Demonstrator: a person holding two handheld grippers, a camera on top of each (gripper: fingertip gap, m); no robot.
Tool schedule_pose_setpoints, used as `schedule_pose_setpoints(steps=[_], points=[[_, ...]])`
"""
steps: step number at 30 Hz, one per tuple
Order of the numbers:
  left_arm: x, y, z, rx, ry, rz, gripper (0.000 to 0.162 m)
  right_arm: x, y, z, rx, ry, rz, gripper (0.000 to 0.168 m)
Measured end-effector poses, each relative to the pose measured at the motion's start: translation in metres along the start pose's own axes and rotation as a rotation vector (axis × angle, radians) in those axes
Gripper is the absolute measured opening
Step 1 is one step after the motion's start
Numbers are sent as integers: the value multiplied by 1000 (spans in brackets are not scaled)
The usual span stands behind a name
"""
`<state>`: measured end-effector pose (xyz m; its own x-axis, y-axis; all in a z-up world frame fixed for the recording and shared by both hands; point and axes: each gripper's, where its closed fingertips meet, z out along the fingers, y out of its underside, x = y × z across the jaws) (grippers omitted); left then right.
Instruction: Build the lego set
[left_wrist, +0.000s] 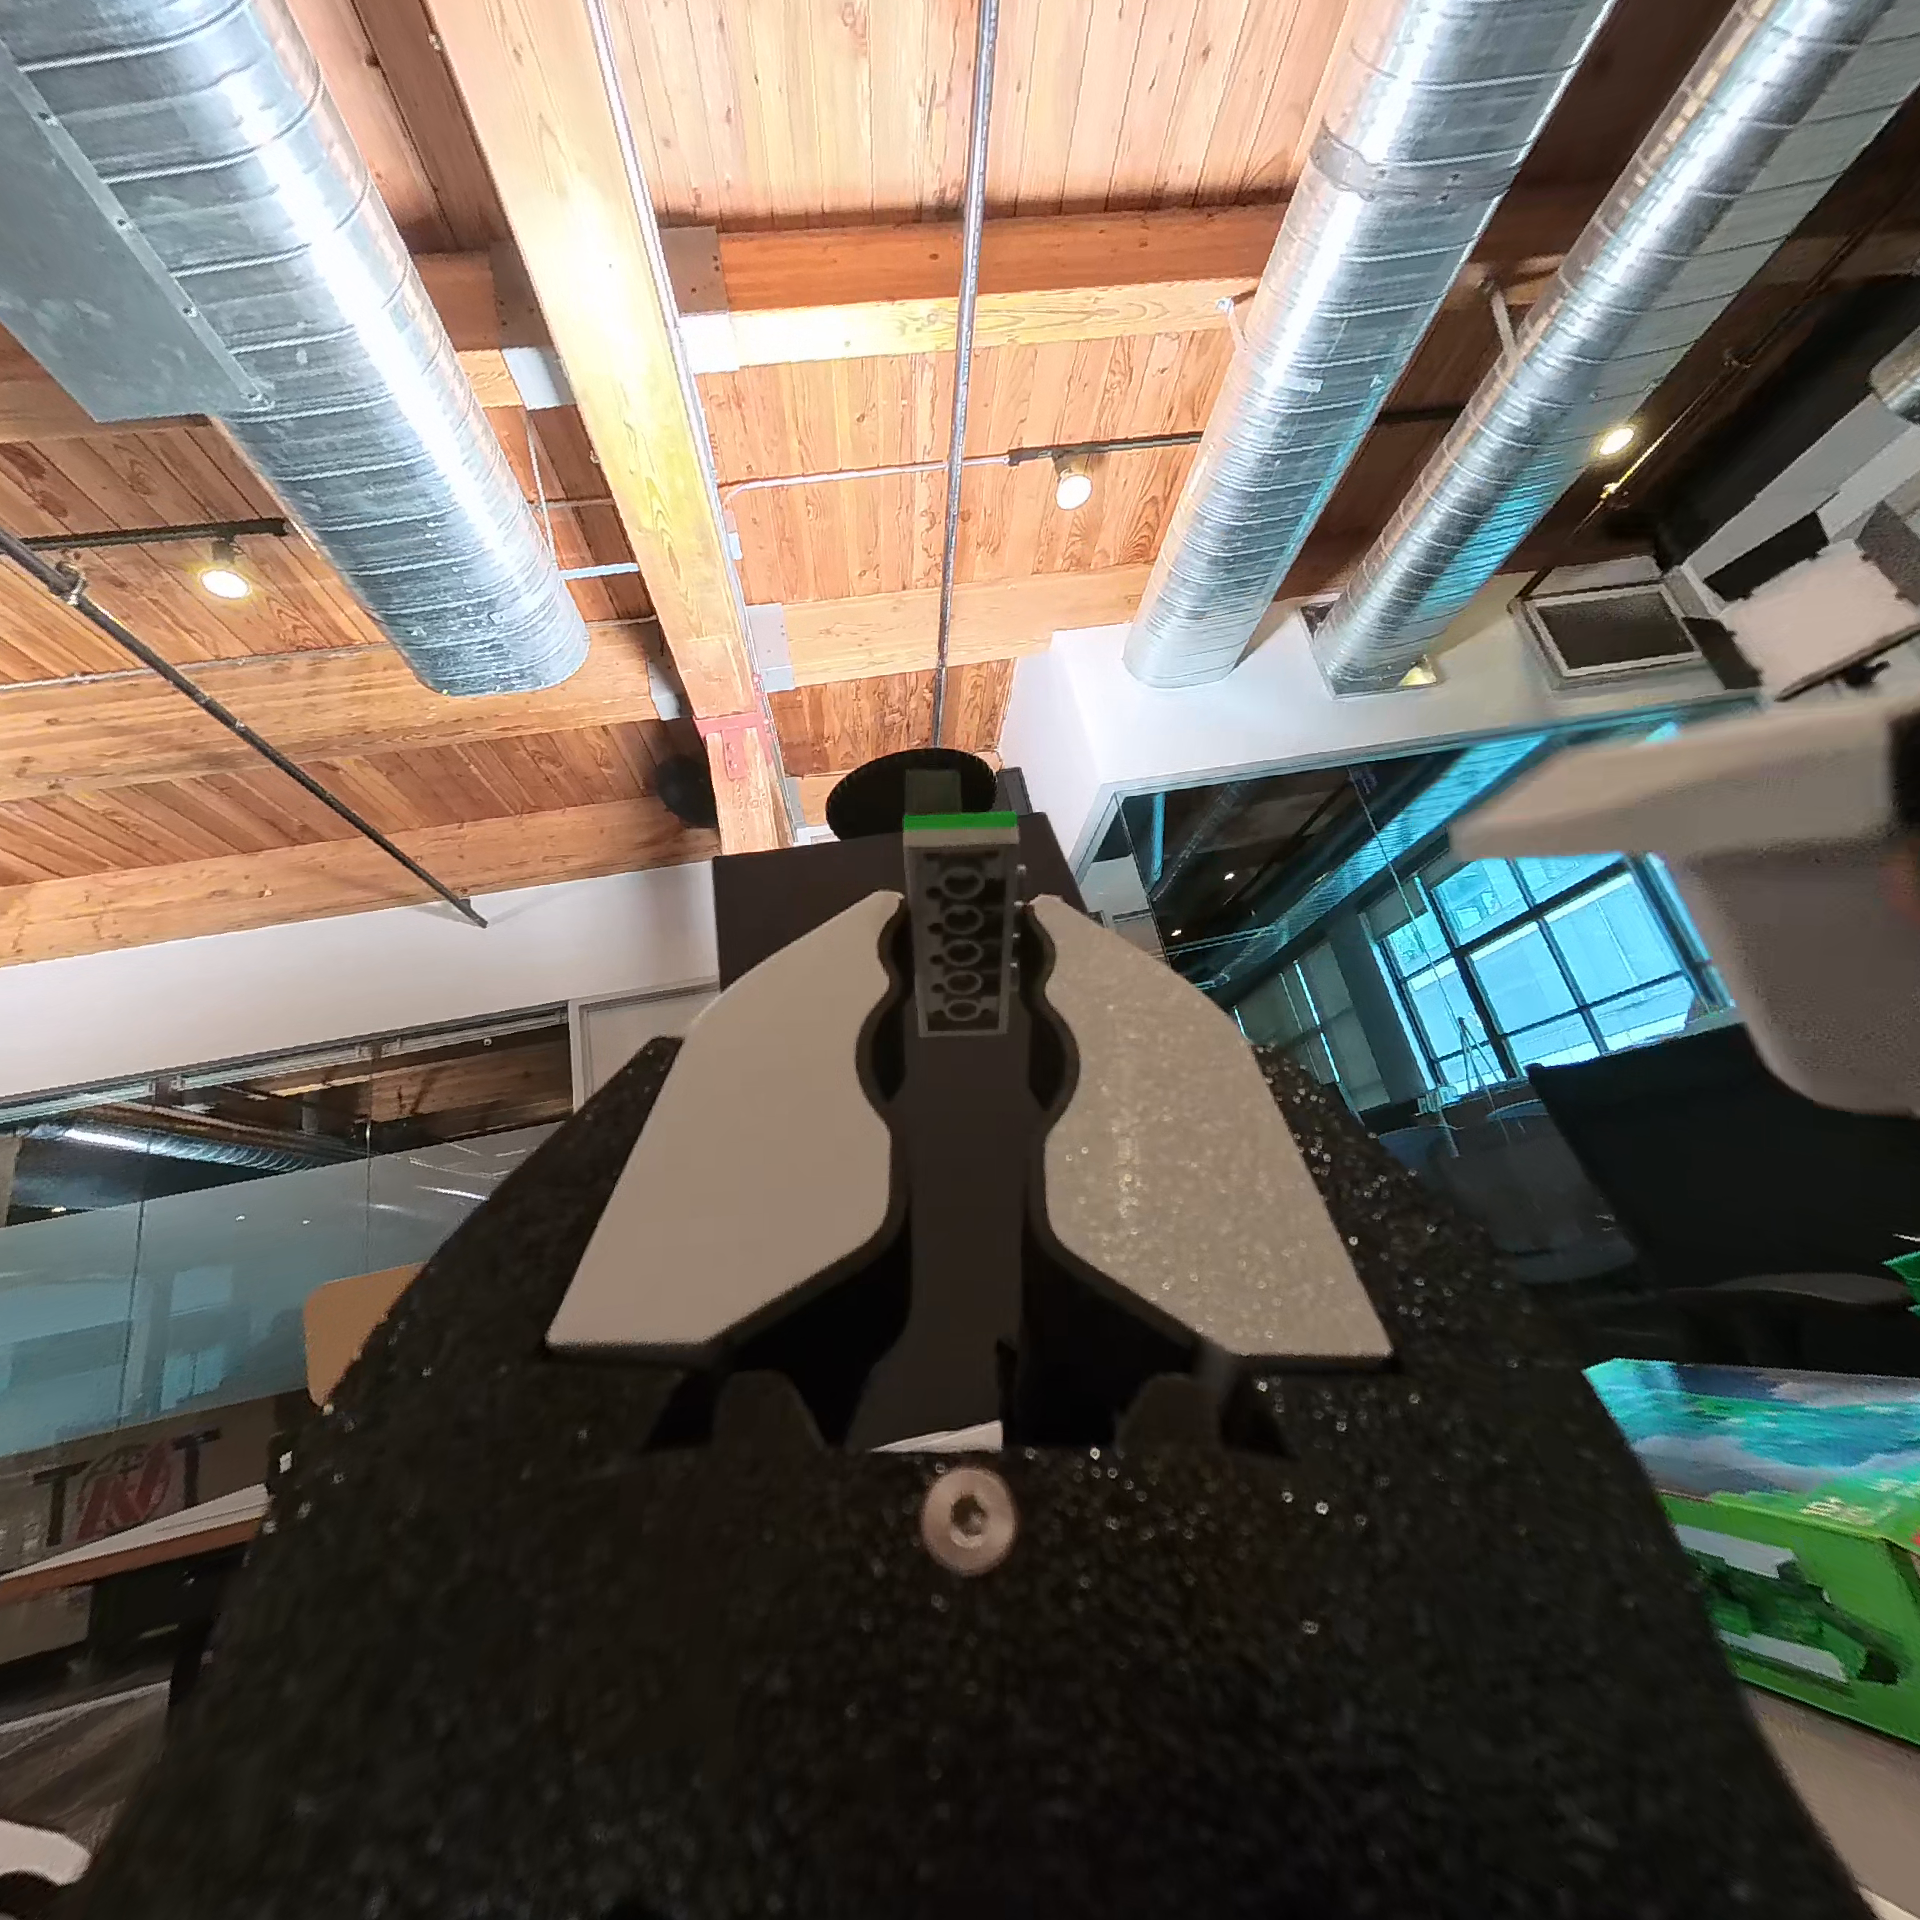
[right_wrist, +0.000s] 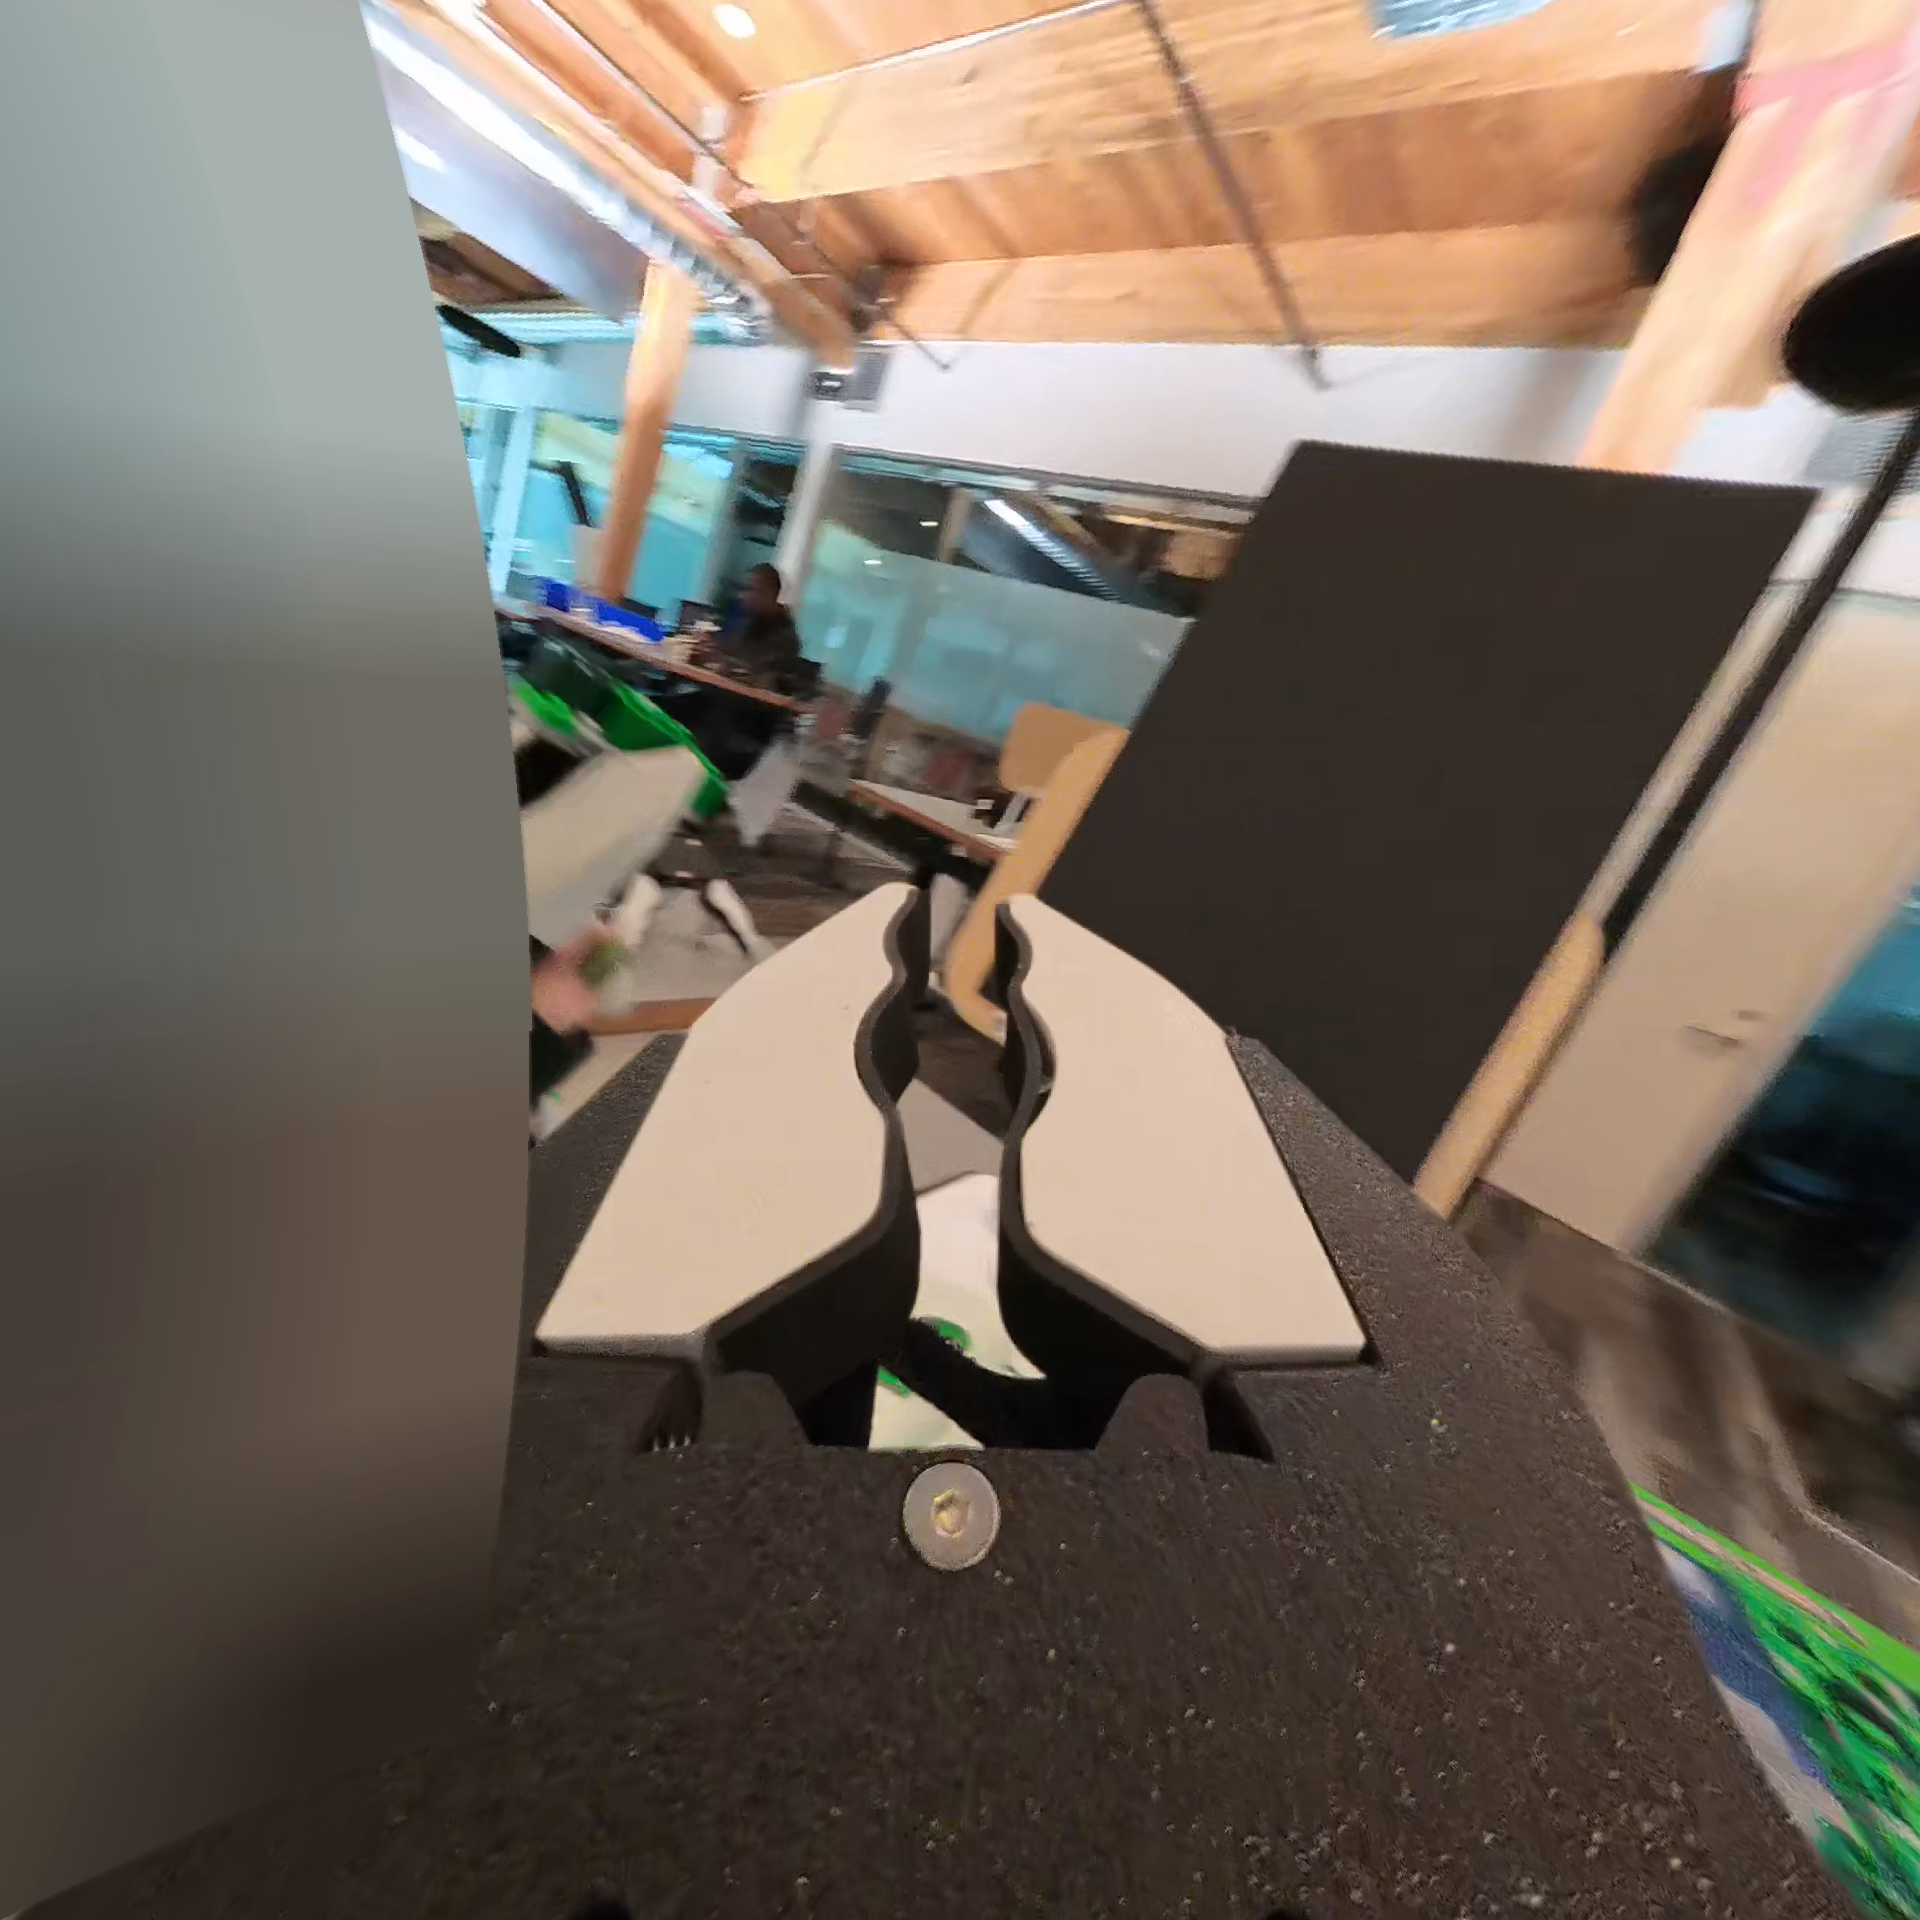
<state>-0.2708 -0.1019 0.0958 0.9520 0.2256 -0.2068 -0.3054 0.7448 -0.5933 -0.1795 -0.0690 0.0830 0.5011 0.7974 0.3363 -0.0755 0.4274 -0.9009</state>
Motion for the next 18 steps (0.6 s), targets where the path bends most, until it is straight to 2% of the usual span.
schedule_pose_setpoints(steps=[1,4,6,8,11,14,16,18], points=[[-2,0,0,0,-3,3,18,6,7,-4,3,48,-16,9],[-4,1,0,-4,-1,10,18,9,23,-11,-3,52,-33,6],[-5,2,0,-6,4,5,18,3,41,-13,-91,-24,-68,7],[-5,3,0,-7,13,-5,18,-10,77,-22,-272,-172,-103,3],[-4,5,1,-6,36,-27,18,-34,149,-58,-589,-421,-98,9],[-2,8,2,-13,60,-42,18,-59,202,-96,-740,-585,-127,10],[1,8,3,-11,77,-46,18,-75,230,-115,-838,-652,-130,9],[2,9,3,-15,88,-46,18,-75,254,-120,-961,-554,-94,5]])
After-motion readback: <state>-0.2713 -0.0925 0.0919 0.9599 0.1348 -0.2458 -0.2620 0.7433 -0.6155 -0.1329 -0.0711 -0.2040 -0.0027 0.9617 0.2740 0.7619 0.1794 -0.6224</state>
